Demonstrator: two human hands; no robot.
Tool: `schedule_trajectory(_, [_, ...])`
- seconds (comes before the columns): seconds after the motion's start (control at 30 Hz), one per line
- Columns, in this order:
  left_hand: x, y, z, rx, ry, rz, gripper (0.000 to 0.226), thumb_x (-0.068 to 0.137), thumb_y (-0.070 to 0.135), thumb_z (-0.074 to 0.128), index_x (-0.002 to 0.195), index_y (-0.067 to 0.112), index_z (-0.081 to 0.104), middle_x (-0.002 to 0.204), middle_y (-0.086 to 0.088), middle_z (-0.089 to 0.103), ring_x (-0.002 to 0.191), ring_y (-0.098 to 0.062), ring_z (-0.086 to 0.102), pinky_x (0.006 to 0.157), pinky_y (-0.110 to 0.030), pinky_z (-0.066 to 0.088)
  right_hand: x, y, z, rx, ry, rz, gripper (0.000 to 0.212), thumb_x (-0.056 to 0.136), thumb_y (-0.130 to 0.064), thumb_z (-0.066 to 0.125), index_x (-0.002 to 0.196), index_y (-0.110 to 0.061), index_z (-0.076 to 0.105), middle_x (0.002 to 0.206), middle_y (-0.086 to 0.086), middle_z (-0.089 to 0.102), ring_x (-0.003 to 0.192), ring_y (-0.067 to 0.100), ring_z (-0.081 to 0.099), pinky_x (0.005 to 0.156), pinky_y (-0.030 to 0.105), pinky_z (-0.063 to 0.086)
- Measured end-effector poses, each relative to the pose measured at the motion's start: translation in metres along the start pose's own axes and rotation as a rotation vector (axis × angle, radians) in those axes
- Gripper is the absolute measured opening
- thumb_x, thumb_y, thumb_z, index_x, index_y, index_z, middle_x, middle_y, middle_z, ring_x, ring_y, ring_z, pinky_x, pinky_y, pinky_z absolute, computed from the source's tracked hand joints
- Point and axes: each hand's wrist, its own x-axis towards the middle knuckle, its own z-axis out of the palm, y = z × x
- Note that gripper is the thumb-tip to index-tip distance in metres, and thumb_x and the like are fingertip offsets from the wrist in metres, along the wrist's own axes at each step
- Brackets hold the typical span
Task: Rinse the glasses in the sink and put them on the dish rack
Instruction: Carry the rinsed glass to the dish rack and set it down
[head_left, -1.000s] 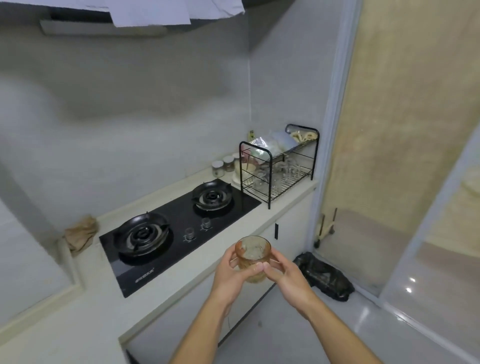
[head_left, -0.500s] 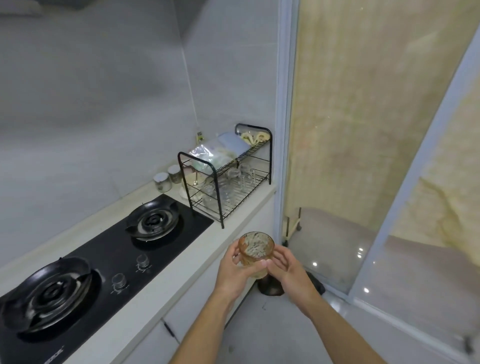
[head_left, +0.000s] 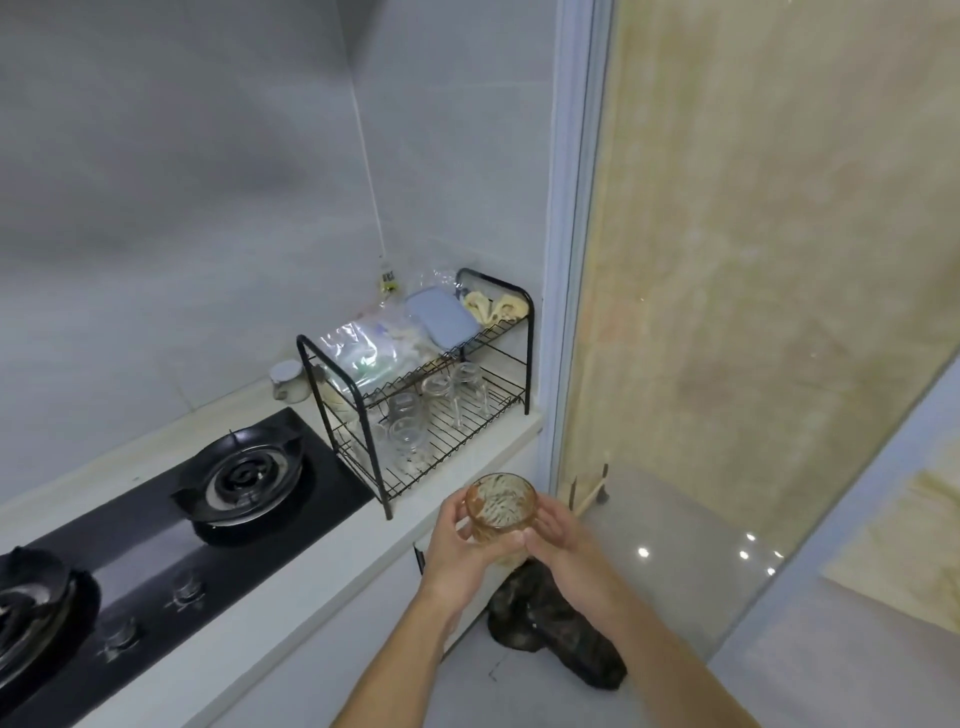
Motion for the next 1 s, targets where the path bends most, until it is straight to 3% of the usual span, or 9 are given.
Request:
schedule_trajectory(0.13, [0.048,0.004,0.007,-0.012,0.019,-0.005,0.086,0.061,0.012,0.100,0.132,0.027,0.054,0.130,0.001,0.062,0.121,-0.014,0.061,0.085,-0.021,0.056,0.053,-0.004,-0.011,-0.014,-0.043,0.039,0.045,0.098,-0.026,0.068,0.138,-0.033,0.049,0.133,-0.015,0.064,0.124,-0.004,0.057,0.102,0.018,0.046])
schedule_trajectory(0.3, [0.120,0.012,0.013,-0.033,0.024,-0.003,0.087,0.063,0.005,0.098,0.135,0.020,0.051,0.125,-0.002,0.065,0.111,-0.008,0.064,0.071,-0.010,0.054,0.130,-0.013,-0.021,0.030,-0.064,0.050,0.071,0.080,-0.041,0.083,0.142,-0.025,0.051,0.138,-0.006,0.064,0.131,0.012,0.057,0.118,0.046,0.041])
schedule_trajectory(0.4, [0.164,0.019,0.017,-0.032,0.019,-0.009,0.089,0.063,0.008,0.099,0.134,0.024,0.047,0.125,-0.001,0.064,0.111,-0.006,0.063,0.073,-0.010,0.054,0.175,-0.022,-0.030,0.009,-0.066,0.062,0.068,0.076,-0.037,0.083,0.137,-0.025,0.055,0.135,-0.005,0.066,0.130,0.014,0.059,0.117,0.049,0.042])
schedule_trajectory(0.5, [0.200,0.026,0.018,-0.037,0.028,-0.012,0.089,0.065,0.007,0.098,0.134,0.025,0.044,0.124,-0.001,0.064,0.109,-0.005,0.063,0.073,-0.010,0.053,0.219,-0.027,-0.038,-0.025,-0.094,0.093,0.053,0.087,-0.015,0.077,0.135,-0.026,0.057,0.130,-0.008,0.069,0.126,0.011,0.062,0.116,0.047,0.043])
schedule_trajectory(0.6, [0.226,0.026,0.018,-0.054,0.063,-0.035,0.084,0.070,0.001,0.094,0.132,0.023,0.043,0.122,-0.003,0.063,0.106,-0.005,0.063,0.069,-0.008,0.052,0.254,-0.030,-0.041,-0.082,-0.155,0.119,0.050,0.091,-0.010,0.072,0.134,-0.028,0.056,0.130,-0.011,0.069,0.127,0.010,0.060,0.116,0.044,0.042])
schedule_trajectory(0.73, [0.254,0.021,0.020,-0.049,0.121,-0.085,0.080,0.071,0.007,0.095,0.124,0.032,0.041,0.120,0.002,0.065,0.105,-0.004,0.066,0.075,-0.012,0.053,0.290,-0.030,-0.046,-0.124,-0.236,0.148,0.060,0.081,-0.027,0.071,0.138,-0.033,0.055,0.134,-0.013,0.066,0.130,0.009,0.058,0.117,0.045,0.041])
schedule_trajectory(0.87, [0.271,0.019,0.030,-0.056,0.234,-0.149,0.087,0.070,0.018,0.097,0.133,0.025,0.038,0.122,0.004,0.065,0.105,-0.001,0.065,0.076,-0.012,0.052,0.330,-0.025,-0.058,-0.188,-0.374,0.181,0.055,0.080,-0.036,0.069,0.133,-0.043,0.057,0.130,-0.019,0.068,0.128,0.007,0.059,0.116,0.046,0.043])
schedule_trajectory(1.0, [0.275,0.016,0.046,-0.081,0.380,-0.214,0.083,0.072,0.019,0.096,0.133,0.022,0.040,0.123,0.001,0.066,0.109,-0.007,0.066,0.077,-0.015,0.054,0.363,-0.022,-0.067,-0.274,-0.542,0.199,0.052,0.077,-0.044,0.071,0.127,-0.048,0.057,0.132,-0.015,0.066,0.127,0.009,0.060,0.113,0.047,0.046])
